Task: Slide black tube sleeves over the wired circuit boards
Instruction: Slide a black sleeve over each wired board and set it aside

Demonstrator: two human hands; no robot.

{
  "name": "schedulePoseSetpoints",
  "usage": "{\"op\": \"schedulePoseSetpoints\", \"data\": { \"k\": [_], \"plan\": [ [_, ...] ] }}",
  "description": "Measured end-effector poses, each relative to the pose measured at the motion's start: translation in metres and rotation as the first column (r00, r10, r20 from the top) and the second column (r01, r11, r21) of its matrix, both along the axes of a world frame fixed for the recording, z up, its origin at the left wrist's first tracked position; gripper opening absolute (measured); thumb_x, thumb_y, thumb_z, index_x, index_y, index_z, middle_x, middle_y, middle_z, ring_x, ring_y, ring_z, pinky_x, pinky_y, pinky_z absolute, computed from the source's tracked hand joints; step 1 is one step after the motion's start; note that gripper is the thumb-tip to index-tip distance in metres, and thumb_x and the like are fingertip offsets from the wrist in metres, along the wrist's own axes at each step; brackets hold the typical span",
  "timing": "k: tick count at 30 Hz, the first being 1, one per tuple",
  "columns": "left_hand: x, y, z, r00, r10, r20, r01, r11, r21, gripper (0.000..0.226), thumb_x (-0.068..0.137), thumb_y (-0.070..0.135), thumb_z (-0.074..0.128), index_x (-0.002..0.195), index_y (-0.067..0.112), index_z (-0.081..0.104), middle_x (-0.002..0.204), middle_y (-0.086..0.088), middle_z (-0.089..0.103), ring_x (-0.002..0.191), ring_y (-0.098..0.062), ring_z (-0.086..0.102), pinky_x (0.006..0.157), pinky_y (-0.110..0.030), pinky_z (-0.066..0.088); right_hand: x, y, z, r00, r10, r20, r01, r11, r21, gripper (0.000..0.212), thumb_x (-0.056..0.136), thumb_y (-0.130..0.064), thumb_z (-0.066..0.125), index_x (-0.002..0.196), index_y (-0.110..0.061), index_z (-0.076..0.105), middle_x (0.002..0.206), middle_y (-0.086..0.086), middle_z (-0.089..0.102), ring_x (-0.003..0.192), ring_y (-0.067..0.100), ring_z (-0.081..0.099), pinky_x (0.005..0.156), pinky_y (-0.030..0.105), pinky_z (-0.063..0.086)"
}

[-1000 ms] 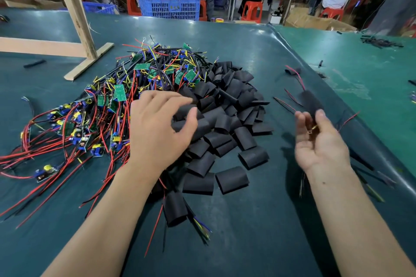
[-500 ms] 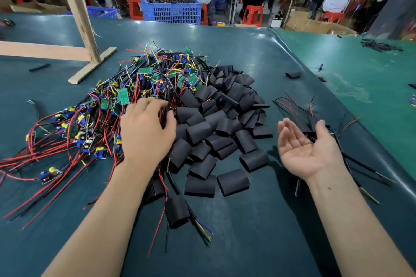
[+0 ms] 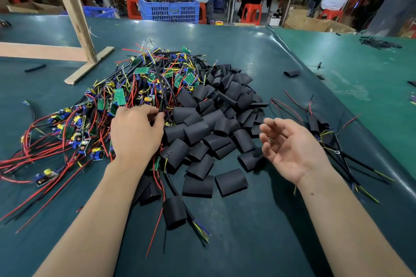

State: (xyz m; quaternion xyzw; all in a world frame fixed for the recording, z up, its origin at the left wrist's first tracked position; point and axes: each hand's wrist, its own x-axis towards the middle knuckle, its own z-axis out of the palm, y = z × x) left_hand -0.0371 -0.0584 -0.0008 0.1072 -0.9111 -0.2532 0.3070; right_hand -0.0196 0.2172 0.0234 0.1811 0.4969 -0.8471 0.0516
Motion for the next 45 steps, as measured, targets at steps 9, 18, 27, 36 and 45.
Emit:
{"op": "schedulePoseSetpoints", "data": {
  "k": [9,18,27,36,45],
  "plan": [
    [0.003,0.000,0.000,0.999,-0.016,-0.050,0.017,1.000,0.008,0.020,0.092,0.025,0.064,0.102,0.012,0.075,0.091,-0.008,0.073,0.100,-0.036,0.055,0.078,-0.042,0.048,-0.014,0.018,-0.006,0.984,-0.178,0.025,0.177,0.983,0.038,0.015,0.094,-0.002,0.056,0.108,0.000,0.055,0.119,0.017,0.055,0.086,0.037,0.070,0.054,0.024,0.057],
    [0.006,0.004,0.001,0.995,-0.080,-0.061,0.081,0.997,0.007,0.021,0.095,0.023,0.061,0.109,0.010,0.071,0.099,-0.010,0.072,0.097,-0.034,0.061,0.076,-0.038,0.046,-0.018,0.032,-0.009,0.983,-0.184,0.020,0.183,0.982,0.033,0.017,0.097,-0.004,0.048,0.113,-0.007,0.048,0.138,0.006,0.042,0.078,0.032,0.075,0.038,0.016,0.041],
    [0.010,0.005,0.005,0.998,-0.054,-0.032,0.056,0.995,0.078,0.019,0.093,0.025,0.062,0.108,0.016,0.069,0.085,0.001,0.072,0.078,-0.024,0.066,0.070,-0.028,0.041,-0.022,0.036,-0.010,0.983,-0.183,0.020,0.181,0.979,0.095,0.051,0.097,-0.001,0.043,0.147,-0.004,0.032,0.154,0.004,0.033,0.081,0.031,0.074,0.032,0.019,0.024],
    [0.010,0.002,0.002,0.996,-0.075,0.047,0.071,0.995,0.071,0.019,0.094,0.029,0.059,0.100,0.018,0.073,0.060,0.022,0.045,0.051,-0.004,0.046,0.049,-0.017,0.032,-0.015,0.047,-0.008,0.998,-0.066,-0.009,0.061,0.852,0.521,0.010,0.096,-0.009,0.058,0.103,-0.011,0.063,0.117,0.010,0.064,0.060,0.022,0.073,0.030,0.015,0.023],
    [0.011,0.002,0.005,0.997,-0.070,-0.033,0.071,0.997,0.040,0.018,0.095,0.027,0.057,0.104,0.017,0.069,0.066,0.014,0.053,0.059,-0.015,0.050,0.061,-0.028,0.035,-0.007,0.027,-0.020,0.990,0.142,-0.017,0.005,0.089,0.996,0.008,0.086,-0.030,0.072,0.089,-0.022,0.069,0.078,-0.010,0.064,0.086,0.022,0.063,0.073,0.030,0.045]
  ]
}}
